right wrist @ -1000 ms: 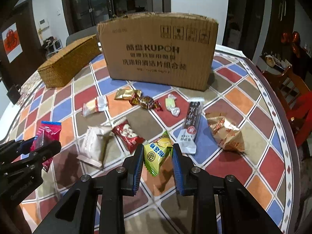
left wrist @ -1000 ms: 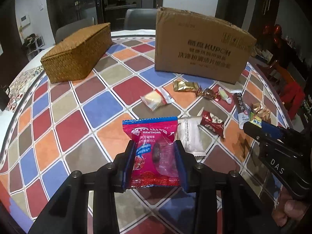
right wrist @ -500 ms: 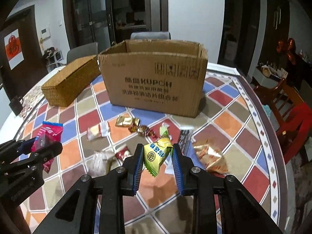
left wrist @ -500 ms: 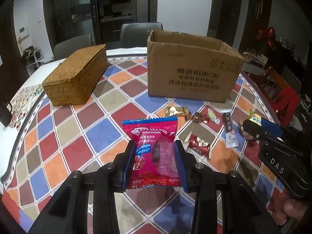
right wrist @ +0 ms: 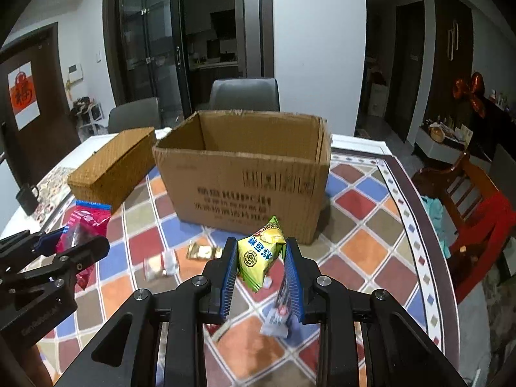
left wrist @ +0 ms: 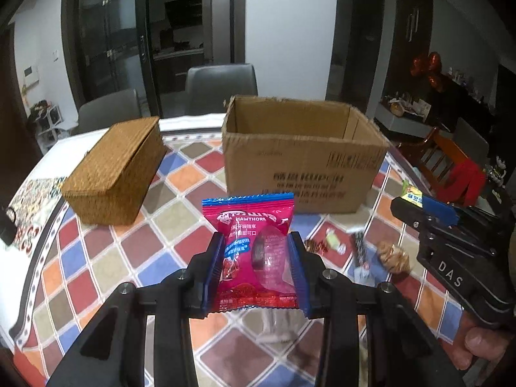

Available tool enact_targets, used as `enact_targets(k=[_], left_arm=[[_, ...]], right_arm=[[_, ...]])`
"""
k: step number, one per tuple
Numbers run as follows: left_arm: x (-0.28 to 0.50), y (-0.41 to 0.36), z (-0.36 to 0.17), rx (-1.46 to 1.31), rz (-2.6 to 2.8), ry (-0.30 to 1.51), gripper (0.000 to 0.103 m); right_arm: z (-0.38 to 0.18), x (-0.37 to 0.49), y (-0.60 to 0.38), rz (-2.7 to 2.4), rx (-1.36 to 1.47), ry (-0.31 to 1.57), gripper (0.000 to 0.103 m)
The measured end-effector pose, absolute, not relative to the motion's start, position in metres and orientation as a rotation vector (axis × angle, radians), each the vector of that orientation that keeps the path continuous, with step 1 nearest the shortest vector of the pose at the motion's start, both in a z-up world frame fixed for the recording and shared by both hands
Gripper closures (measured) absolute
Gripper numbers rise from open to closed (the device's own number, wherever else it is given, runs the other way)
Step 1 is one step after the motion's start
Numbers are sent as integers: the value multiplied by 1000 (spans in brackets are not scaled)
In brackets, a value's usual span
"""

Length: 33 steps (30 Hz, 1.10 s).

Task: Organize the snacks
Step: 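Lift both held snacks and carry them over the open cardboard box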

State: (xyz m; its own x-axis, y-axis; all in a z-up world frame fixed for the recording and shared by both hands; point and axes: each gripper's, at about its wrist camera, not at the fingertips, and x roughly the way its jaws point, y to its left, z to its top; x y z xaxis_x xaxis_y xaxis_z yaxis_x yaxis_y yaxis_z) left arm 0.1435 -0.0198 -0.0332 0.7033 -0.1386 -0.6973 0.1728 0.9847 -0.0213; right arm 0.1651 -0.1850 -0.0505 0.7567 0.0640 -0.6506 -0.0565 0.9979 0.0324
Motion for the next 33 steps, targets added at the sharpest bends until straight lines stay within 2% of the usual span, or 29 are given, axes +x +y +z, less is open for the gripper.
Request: enact_targets(k=[17,33], left_arm=[[217,-40,-3,95,-220,695,64],[272,-47,-10,93,-225,687,64]], right_arm=[[-16,223,-197,34,-21,630,73],[-24,274,-204,22,-15,634,73]])
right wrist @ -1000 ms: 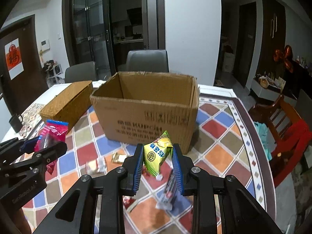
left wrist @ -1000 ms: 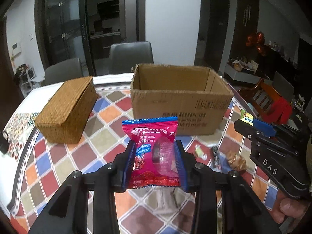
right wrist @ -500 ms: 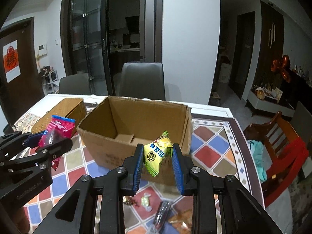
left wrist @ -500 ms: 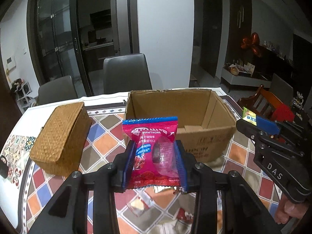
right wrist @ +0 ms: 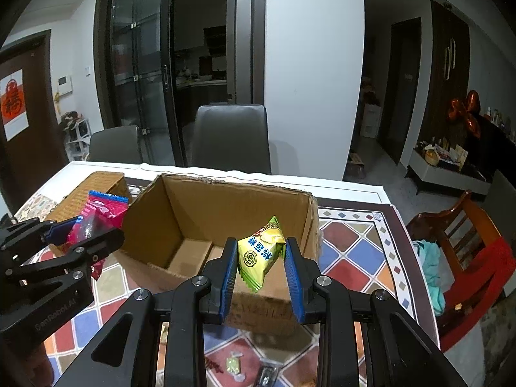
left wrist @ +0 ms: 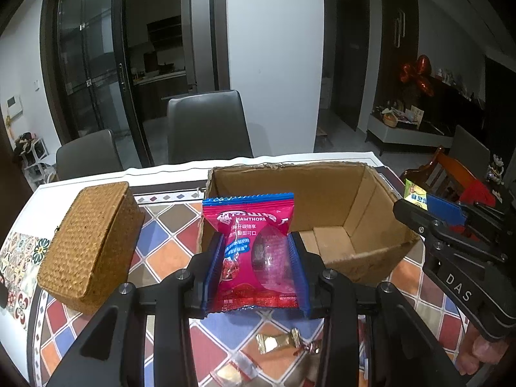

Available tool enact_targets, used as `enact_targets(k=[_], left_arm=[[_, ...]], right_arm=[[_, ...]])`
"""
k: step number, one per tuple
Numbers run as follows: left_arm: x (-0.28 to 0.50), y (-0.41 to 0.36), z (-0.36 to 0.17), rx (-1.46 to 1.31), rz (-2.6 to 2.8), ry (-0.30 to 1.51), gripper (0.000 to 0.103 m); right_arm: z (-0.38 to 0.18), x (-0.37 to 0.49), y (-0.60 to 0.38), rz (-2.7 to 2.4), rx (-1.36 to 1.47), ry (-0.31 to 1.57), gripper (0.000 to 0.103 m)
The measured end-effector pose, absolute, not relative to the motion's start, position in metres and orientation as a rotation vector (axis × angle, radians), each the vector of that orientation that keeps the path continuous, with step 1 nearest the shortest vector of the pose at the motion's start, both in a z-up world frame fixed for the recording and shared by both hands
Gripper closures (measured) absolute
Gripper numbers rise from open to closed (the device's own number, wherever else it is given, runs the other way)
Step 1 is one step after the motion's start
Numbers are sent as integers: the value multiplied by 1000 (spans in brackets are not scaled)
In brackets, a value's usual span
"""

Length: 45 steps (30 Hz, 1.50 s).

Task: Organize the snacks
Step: 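Lift both held snacks and carry them over the open cardboard box, then open both grippers to drop the snacks into the cardboard box, then withdraw both open grippers from the box back toward the snacks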

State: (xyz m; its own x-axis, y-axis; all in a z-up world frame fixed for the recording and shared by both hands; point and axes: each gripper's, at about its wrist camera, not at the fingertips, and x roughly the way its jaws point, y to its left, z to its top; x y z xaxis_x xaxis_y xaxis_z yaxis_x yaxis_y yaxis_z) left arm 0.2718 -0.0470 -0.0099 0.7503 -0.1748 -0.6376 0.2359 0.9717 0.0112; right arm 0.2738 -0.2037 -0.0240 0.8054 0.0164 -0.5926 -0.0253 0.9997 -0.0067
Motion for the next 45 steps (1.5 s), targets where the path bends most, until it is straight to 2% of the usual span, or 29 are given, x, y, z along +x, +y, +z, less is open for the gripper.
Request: enact_targets(k=[27,30,32,38,41,45], left_arm=[[311,-56,-35,95,-224,705,62],[311,-55,-35,99,-218,699,55],[310,-54,-34,99,-208,690,43],[304,-52,-28,111,-184,667,33],[300,-51,-25,116,-175,661,29],[291,-51,-19,122,-169,654,28]], right_arm=[[-49,313,-205,30,-4,680,72],[-47,312,-205,28,-16,667,67],[-46,311,-206,22,-18,658,58],[-39,307,-209,-2,-18,636,38],[-33,303,-210,-13,-17,624,33],[-26,295,-212,-20,-11,614,32]])
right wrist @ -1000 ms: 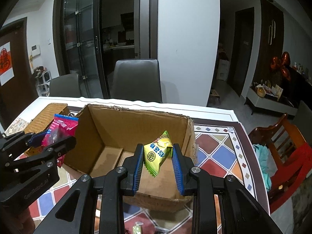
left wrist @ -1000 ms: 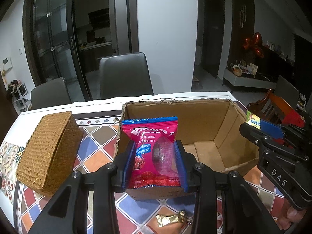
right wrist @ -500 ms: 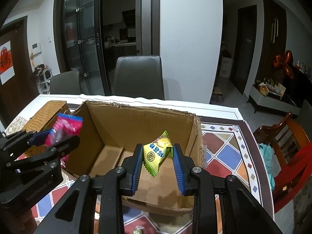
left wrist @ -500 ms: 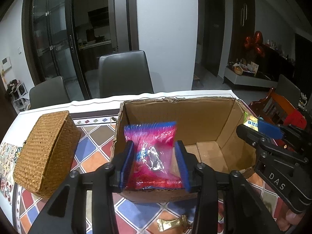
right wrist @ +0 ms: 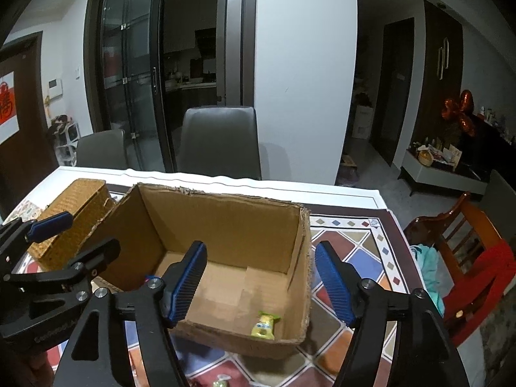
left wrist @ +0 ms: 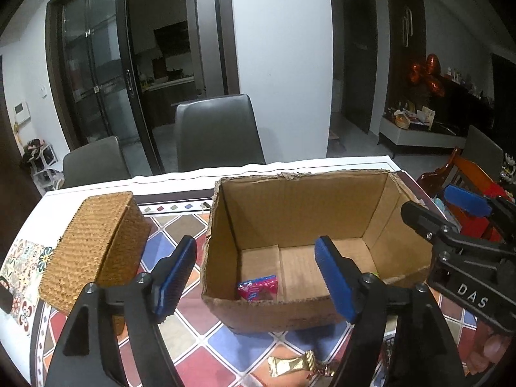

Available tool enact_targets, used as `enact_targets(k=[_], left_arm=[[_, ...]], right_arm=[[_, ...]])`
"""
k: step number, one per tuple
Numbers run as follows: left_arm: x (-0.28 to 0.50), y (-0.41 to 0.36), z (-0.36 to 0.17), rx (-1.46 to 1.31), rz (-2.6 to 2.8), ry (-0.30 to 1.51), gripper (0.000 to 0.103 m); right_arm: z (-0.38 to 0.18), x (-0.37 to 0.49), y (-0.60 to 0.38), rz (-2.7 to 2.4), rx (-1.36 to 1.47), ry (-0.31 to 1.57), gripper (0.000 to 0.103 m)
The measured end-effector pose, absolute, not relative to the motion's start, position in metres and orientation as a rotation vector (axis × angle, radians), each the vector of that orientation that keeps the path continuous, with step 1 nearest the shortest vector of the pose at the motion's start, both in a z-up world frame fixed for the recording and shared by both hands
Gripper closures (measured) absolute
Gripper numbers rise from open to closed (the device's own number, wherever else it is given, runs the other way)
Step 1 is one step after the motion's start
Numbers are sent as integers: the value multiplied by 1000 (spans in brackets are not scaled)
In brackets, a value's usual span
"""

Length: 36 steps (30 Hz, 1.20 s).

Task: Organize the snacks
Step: 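Withdraw both open grippers from the box back toward the snacks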

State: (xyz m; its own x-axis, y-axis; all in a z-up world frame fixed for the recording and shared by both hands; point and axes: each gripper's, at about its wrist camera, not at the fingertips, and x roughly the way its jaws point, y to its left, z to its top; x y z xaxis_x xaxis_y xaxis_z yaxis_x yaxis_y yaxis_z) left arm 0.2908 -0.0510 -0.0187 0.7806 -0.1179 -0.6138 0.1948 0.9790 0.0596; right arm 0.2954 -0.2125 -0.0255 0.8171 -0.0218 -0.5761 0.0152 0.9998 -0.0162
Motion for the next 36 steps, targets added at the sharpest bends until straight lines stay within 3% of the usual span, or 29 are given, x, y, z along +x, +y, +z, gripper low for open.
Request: enact_targets(k=[36], left_arm=[[169,-46,31,137,-133,567,26]], right_arm=[[21,176,-213,-44,-8,530,32]])
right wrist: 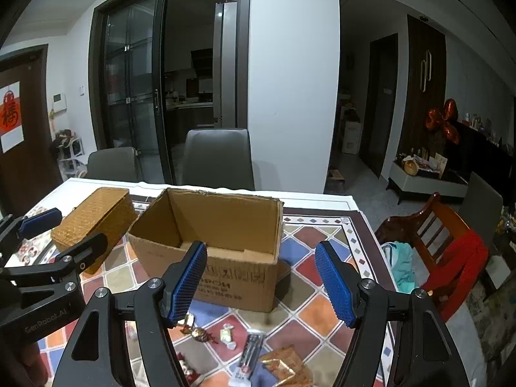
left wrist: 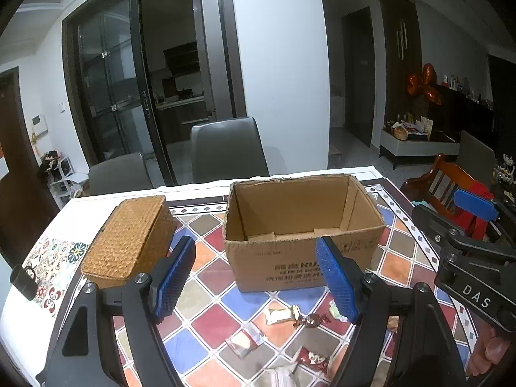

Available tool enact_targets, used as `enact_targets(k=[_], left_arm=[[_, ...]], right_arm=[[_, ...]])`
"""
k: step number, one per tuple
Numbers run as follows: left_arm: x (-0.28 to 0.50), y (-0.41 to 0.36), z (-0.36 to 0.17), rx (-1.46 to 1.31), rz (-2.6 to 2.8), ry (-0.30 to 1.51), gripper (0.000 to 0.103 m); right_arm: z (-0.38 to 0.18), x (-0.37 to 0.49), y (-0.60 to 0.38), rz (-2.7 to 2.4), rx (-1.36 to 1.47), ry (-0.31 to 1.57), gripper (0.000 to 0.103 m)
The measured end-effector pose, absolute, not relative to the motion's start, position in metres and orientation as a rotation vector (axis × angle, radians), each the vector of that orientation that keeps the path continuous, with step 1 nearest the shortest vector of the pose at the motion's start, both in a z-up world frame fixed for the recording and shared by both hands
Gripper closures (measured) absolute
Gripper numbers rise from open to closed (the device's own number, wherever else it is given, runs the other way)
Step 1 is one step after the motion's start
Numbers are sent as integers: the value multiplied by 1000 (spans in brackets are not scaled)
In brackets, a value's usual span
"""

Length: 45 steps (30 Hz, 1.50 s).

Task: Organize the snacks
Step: 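Withdraw both open grippers from the box back toward the snacks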

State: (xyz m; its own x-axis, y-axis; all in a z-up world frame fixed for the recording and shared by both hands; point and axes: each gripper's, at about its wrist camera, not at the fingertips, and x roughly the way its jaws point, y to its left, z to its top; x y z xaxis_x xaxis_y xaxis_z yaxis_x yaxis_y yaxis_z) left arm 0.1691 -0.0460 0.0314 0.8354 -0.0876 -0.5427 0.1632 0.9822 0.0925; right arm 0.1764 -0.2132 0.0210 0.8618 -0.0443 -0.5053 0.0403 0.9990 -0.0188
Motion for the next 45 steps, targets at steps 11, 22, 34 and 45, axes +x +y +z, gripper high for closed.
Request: enact_targets(k=[11,22,34,45], left_arm=[[151,-44,30,135,-129,563,26],[129,-39,15,127,-120,579,26],[127,-34,-10,113,-102,612,26],[127,-31,-41,108,-93,659,26]], right_arm=[[17,153,-210,-51,-2,533,32],[6,140,-207,-58,6,549,32],[-19,140,-205,-69,14,590,32],[-47,143,-200,-69,18,639,32]])
